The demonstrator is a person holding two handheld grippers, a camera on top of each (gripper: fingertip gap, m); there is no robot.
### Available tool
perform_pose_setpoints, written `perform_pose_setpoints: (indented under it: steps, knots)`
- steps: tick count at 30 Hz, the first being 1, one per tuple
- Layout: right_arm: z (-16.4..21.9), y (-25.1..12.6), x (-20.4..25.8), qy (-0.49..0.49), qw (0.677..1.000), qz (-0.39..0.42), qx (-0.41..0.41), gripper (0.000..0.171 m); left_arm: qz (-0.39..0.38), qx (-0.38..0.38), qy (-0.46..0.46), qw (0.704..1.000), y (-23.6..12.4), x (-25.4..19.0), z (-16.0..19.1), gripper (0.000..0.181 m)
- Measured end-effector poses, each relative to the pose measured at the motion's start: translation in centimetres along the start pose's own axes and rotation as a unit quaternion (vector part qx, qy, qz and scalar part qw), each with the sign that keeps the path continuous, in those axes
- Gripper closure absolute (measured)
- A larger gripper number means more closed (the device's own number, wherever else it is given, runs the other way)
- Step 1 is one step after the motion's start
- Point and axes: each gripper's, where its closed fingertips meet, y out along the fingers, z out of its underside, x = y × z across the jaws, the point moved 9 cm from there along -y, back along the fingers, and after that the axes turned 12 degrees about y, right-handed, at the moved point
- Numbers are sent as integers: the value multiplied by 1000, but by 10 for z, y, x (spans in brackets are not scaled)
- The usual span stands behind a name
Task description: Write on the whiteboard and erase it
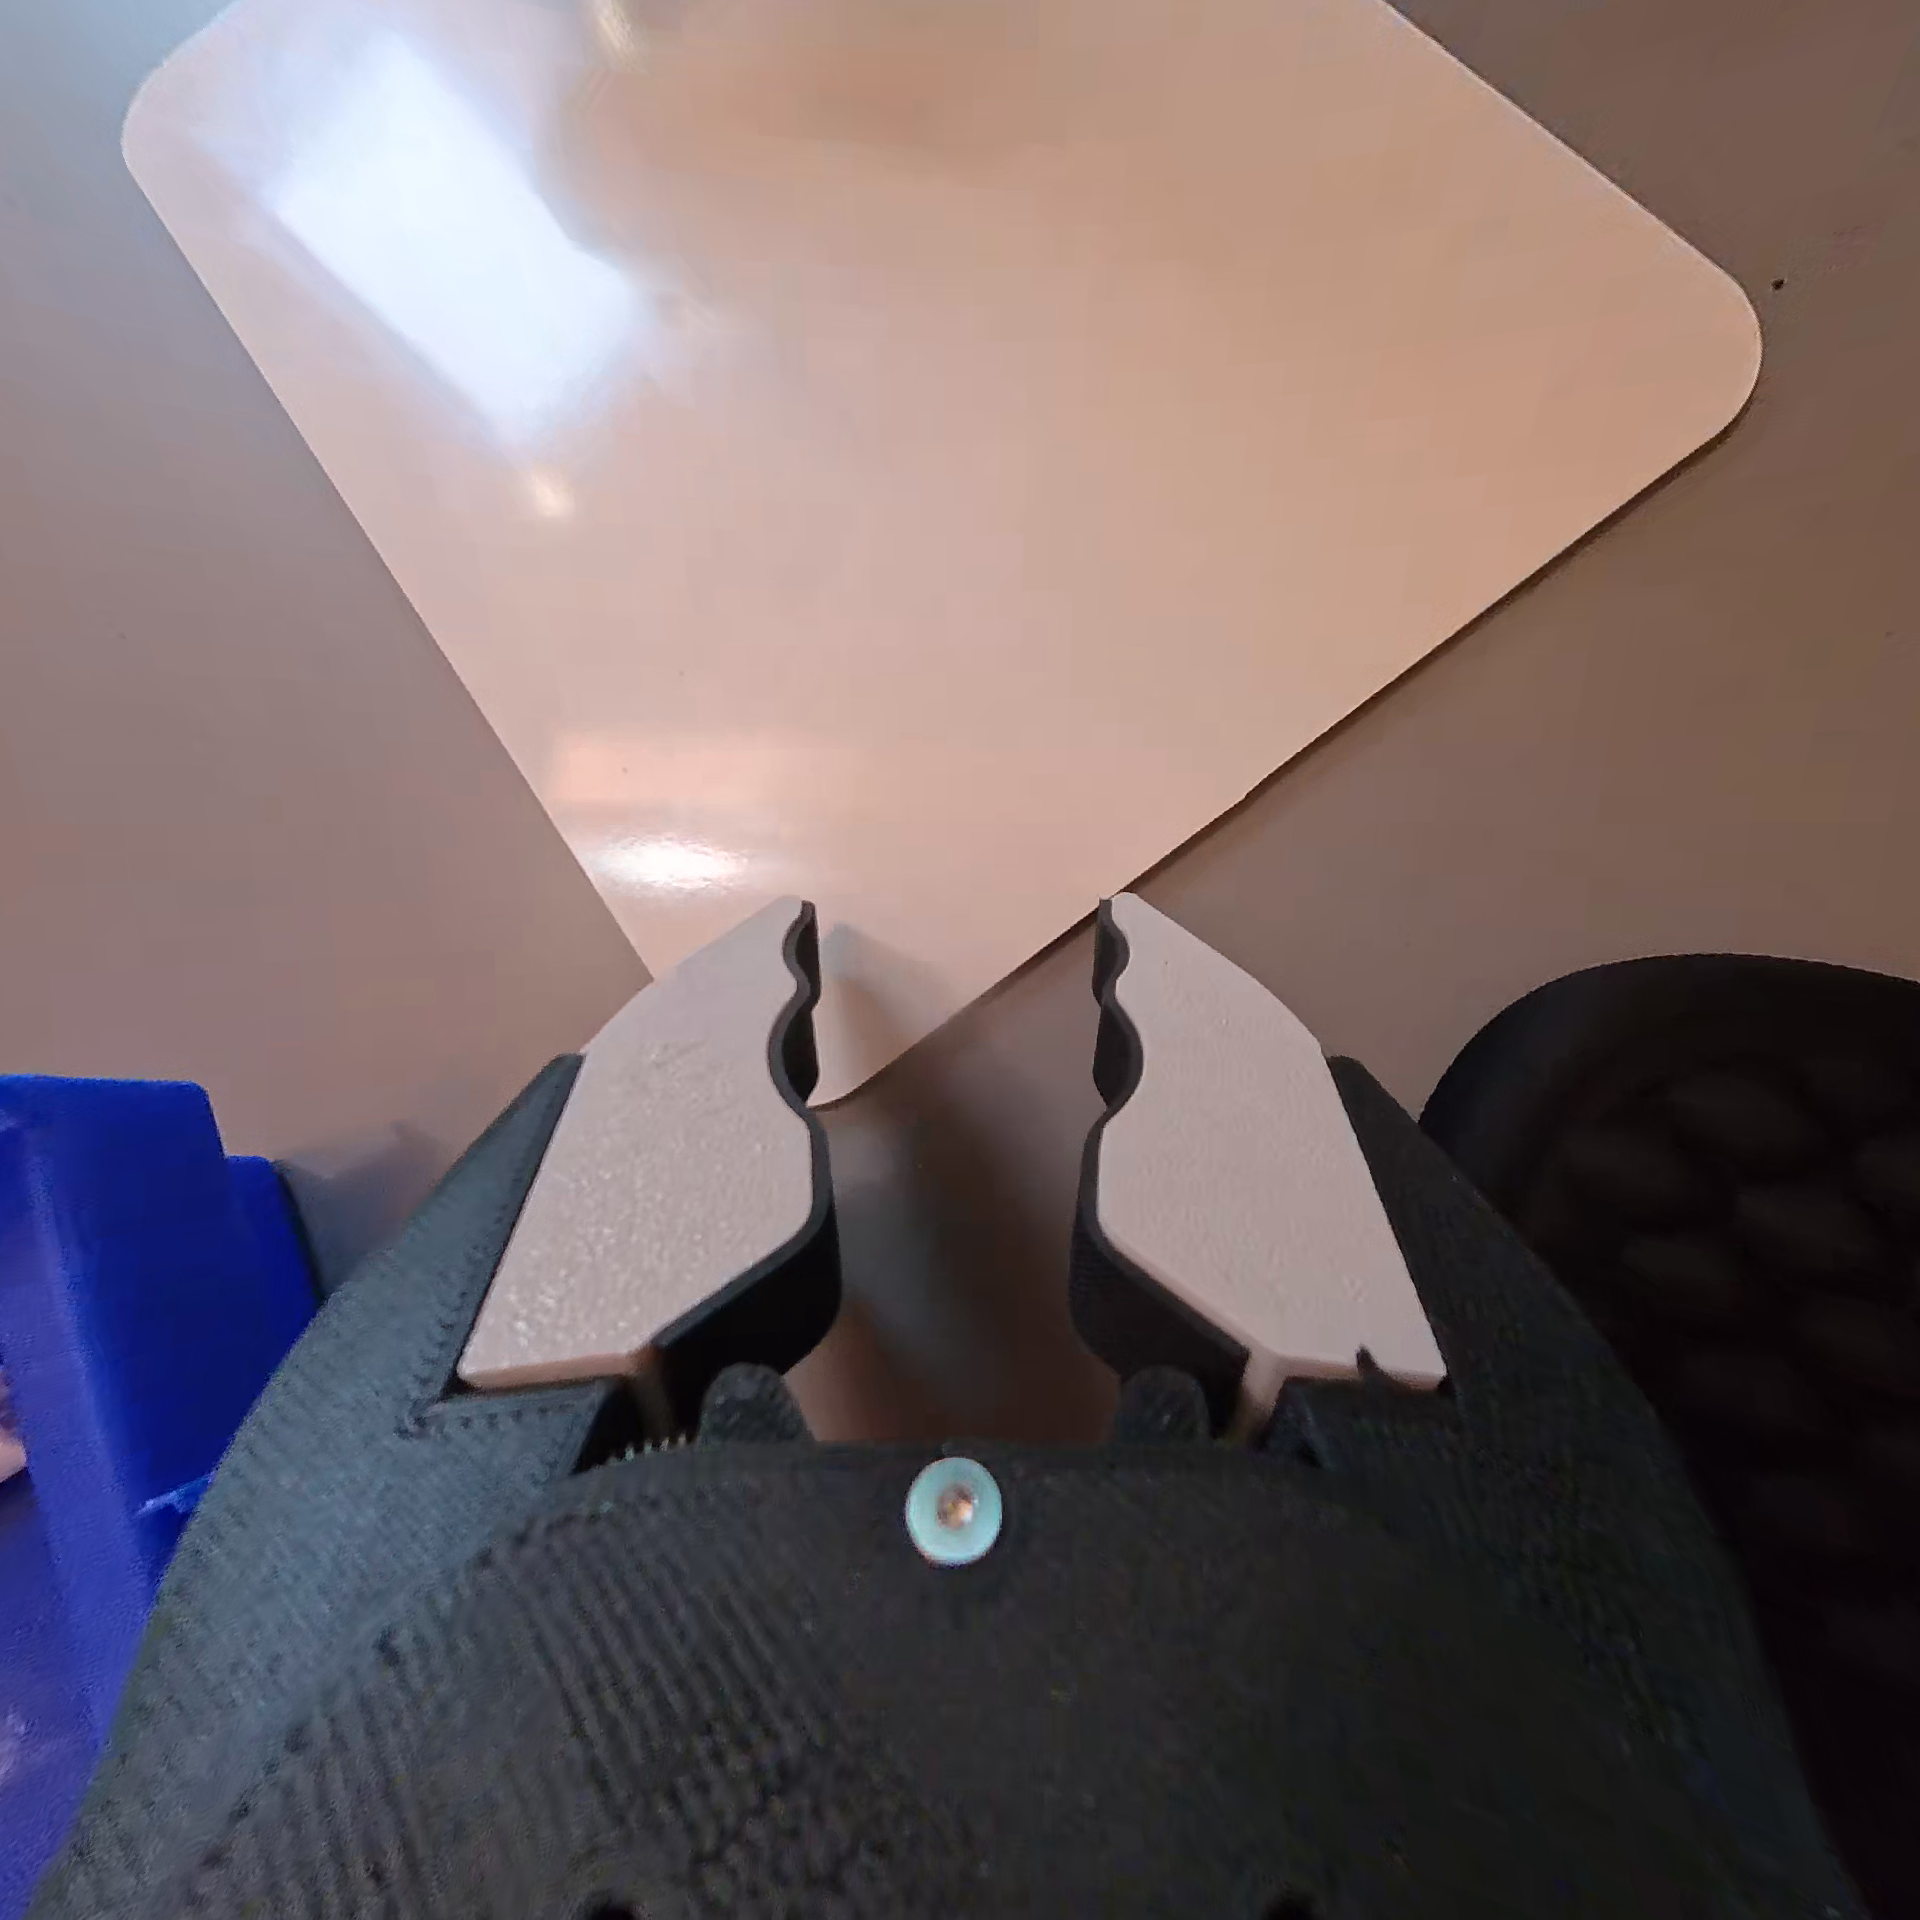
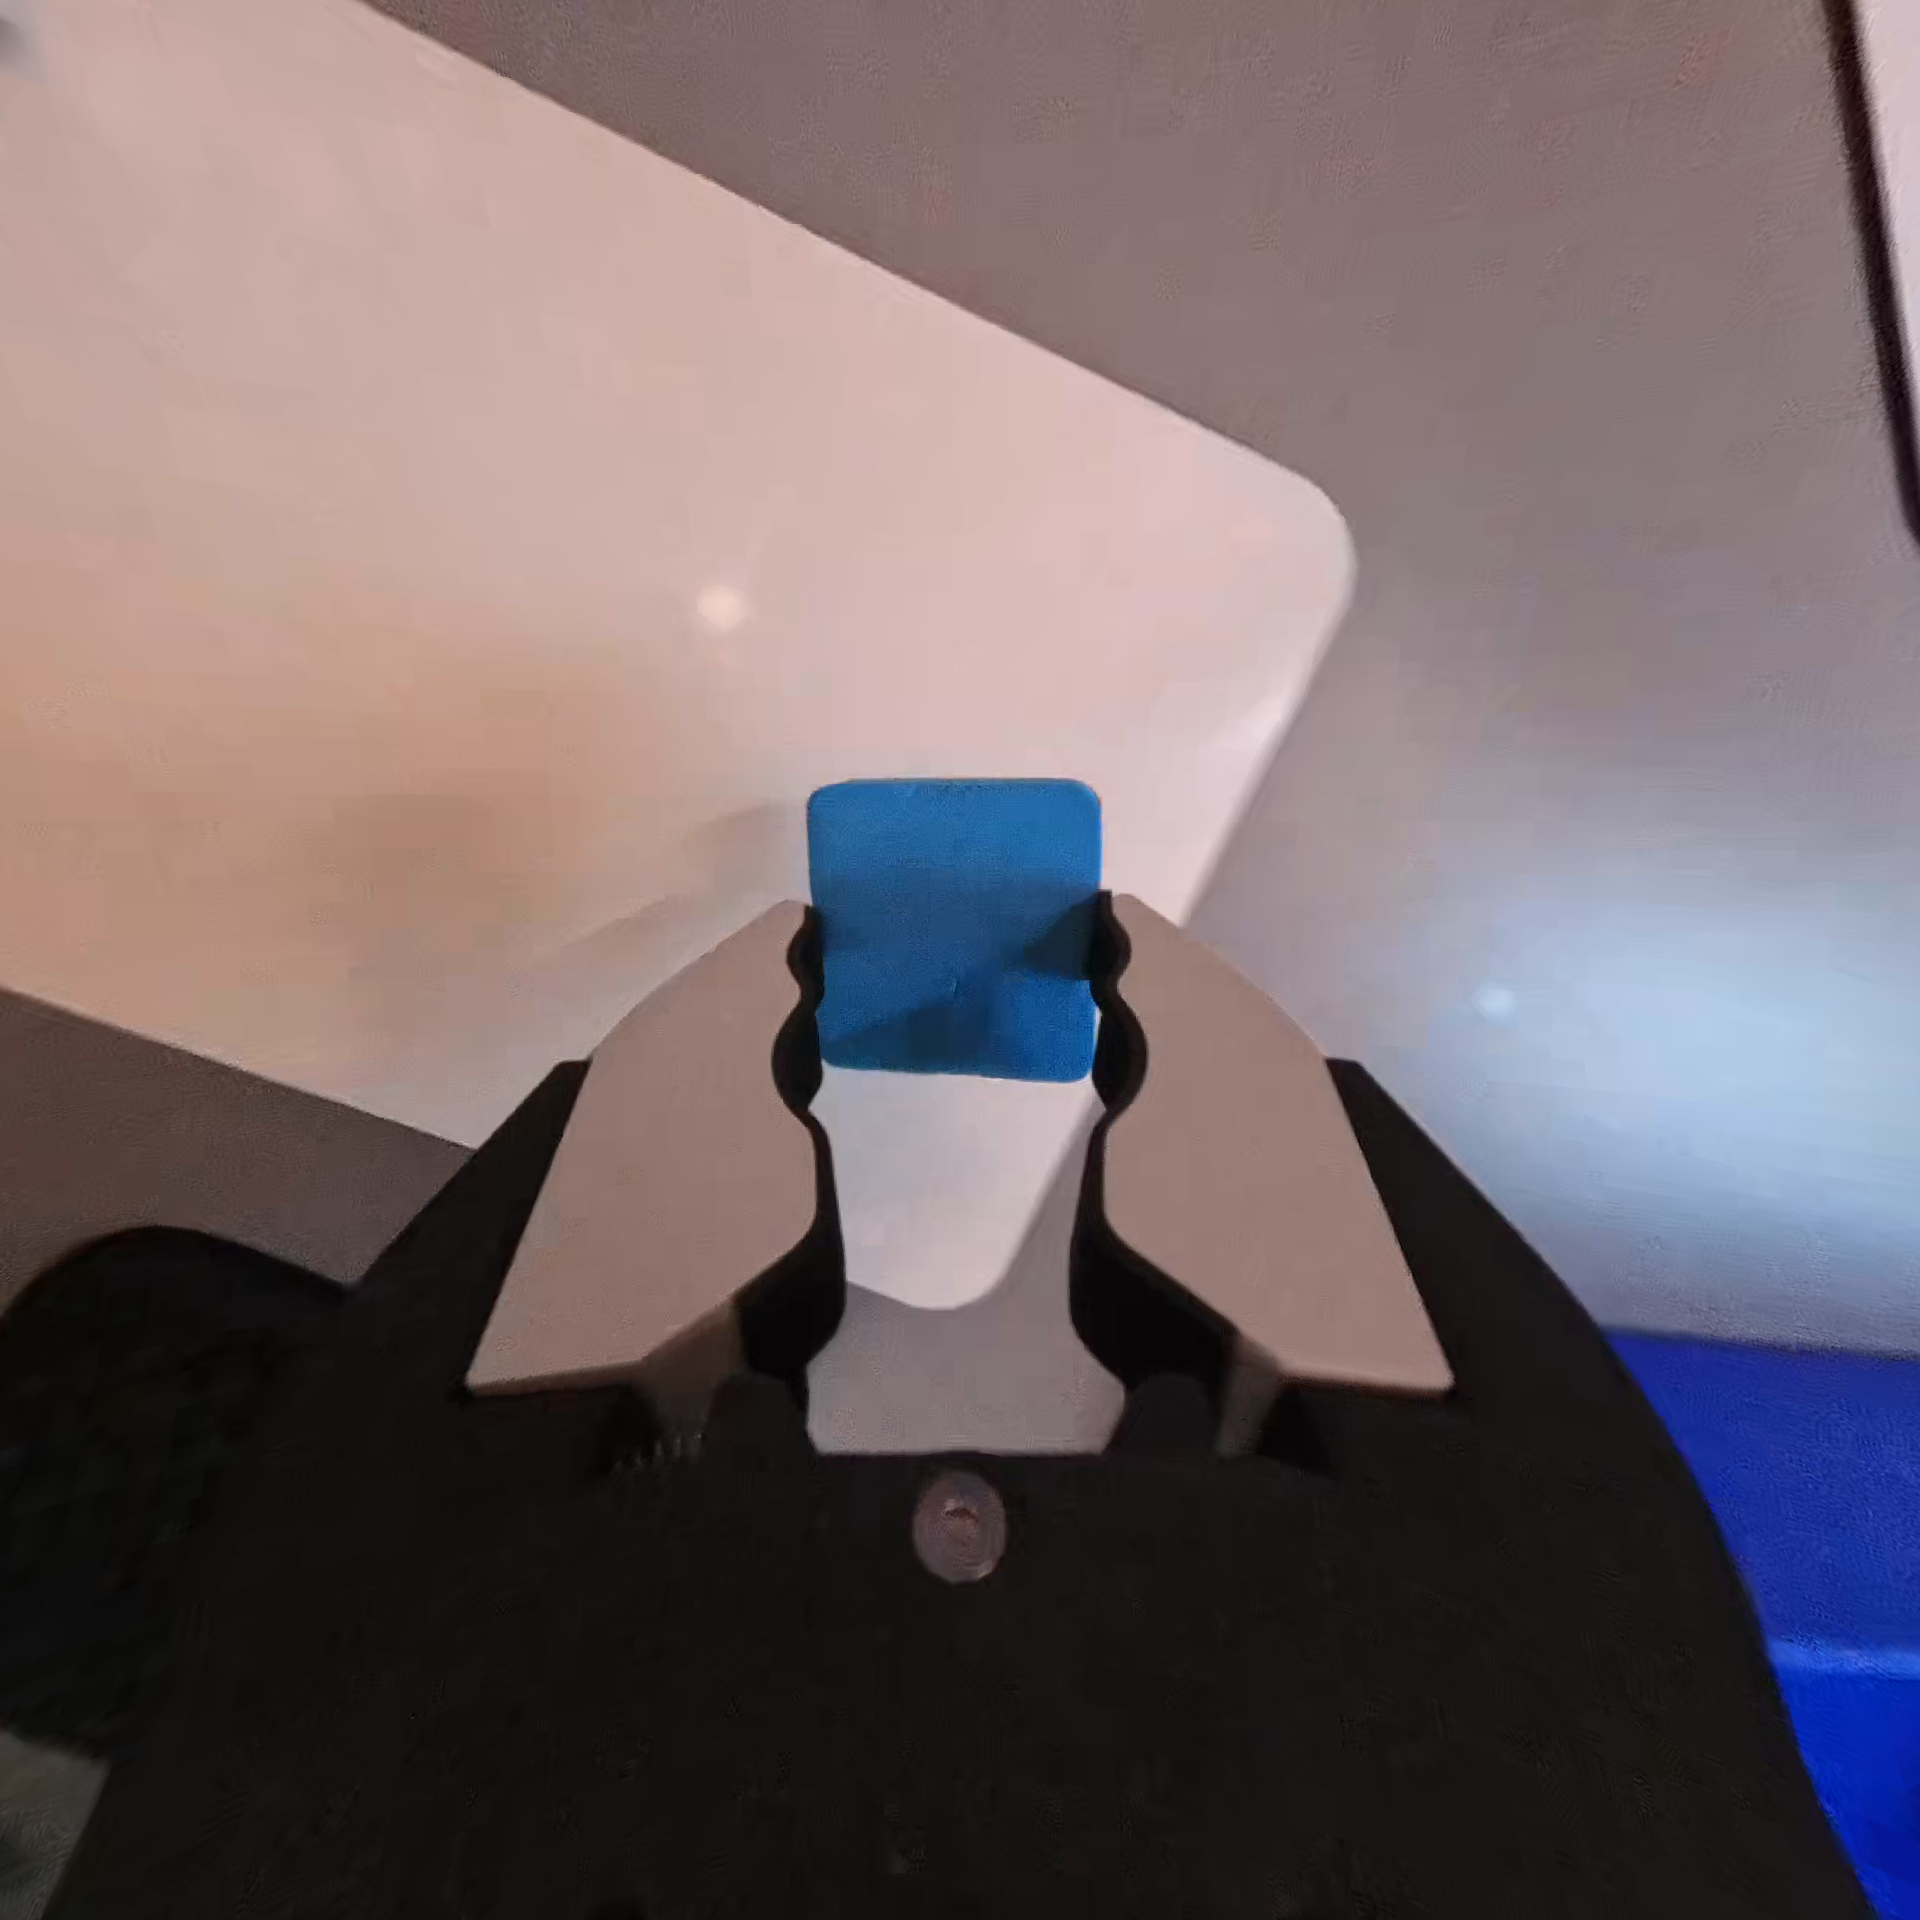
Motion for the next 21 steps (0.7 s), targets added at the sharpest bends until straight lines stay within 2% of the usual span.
perform_pose_setpoints:
  steps: [2,5,13,17,21]
  knots:
    - [12,6,-41,61,998,-13,27,121,-3,1,1,1000,0,0,0,130]
    - [39,19,-52,89,992,-69,51,121,-4,0,8,1000,0,0,0,131]
    - [85,19,7,52,984,-148,80,121,1,-8,1,1000,-1,3,5,131]
    - [90,11,26,12,985,-132,110,121,3,-12,2,1000,-1,5,6,130]
    - [52,-1,-20,60,997,-34,30,121,2,-14,-1,1000,-1,6,7,130]
